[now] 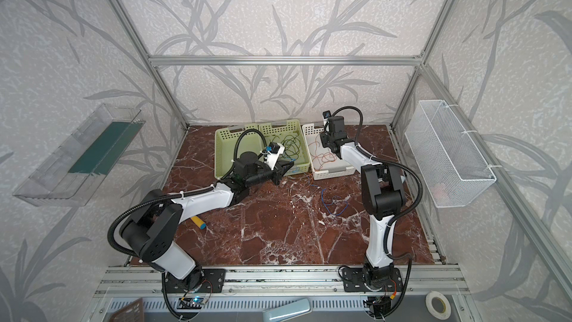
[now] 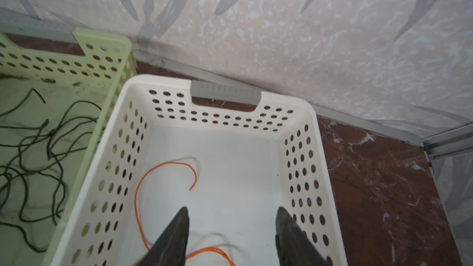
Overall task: Untangle and sort cables by color
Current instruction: Place the cable in the container.
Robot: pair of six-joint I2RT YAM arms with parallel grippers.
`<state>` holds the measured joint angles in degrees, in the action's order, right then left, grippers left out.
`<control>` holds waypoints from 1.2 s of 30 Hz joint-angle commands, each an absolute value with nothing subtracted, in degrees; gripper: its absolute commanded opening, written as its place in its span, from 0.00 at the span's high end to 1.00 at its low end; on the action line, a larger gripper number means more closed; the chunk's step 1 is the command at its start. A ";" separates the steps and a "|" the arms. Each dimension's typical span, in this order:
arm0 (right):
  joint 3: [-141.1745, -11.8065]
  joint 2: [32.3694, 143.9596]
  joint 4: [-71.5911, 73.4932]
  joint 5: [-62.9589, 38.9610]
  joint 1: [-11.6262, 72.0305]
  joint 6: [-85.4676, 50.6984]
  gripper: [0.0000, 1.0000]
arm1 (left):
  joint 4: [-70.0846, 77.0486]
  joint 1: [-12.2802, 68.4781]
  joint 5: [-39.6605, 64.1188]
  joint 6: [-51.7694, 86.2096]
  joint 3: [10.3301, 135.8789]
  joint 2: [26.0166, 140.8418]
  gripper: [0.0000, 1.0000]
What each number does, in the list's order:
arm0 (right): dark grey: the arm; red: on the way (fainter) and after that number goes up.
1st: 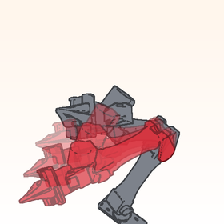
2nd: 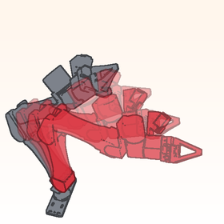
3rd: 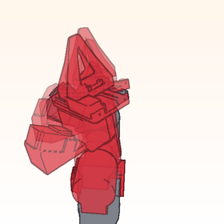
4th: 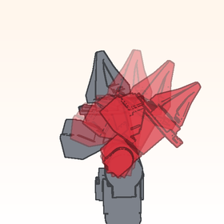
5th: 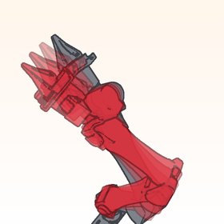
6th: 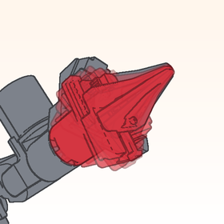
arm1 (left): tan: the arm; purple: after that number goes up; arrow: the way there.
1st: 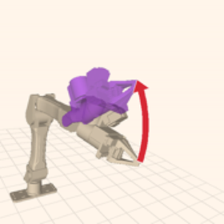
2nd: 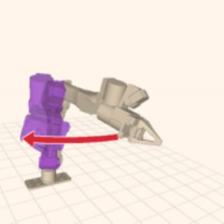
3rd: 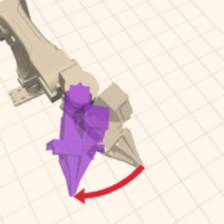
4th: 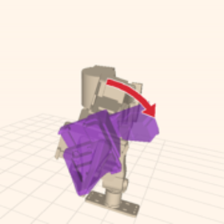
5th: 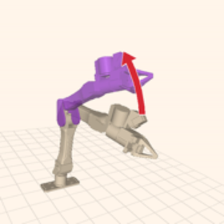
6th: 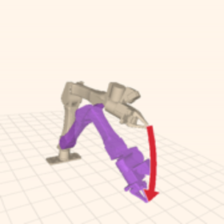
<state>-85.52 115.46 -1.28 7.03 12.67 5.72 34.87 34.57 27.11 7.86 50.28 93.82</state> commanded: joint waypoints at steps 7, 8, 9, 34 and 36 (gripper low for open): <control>-83.89 109.49 -11.44 2.91 12.04 5.51 0.19 | 34.28 35.04 28.21 8.69 51.77 94.00 1.00; -84.34 109.26 -13.02 2.92 12.04 5.27 0.16 | 34.47 34.99 28.25 8.71 51.65 93.87 1.00; -85.13 109.23 -14.84 2.61 11.89 5.27 0.15 | 34.77 34.98 28.46 8.91 51.48 93.87 1.00; -87.93 109.58 -32.92 -8.12 14.17 -6.51 0.17 | 29.70 34.90 27.75 3.91 46.98 88.38 1.00; -91.24 112.68 -35.10 -6.77 14.80 -6.50 0.17 | 30.05 34.98 27.60 4.10 46.68 88.18 1.00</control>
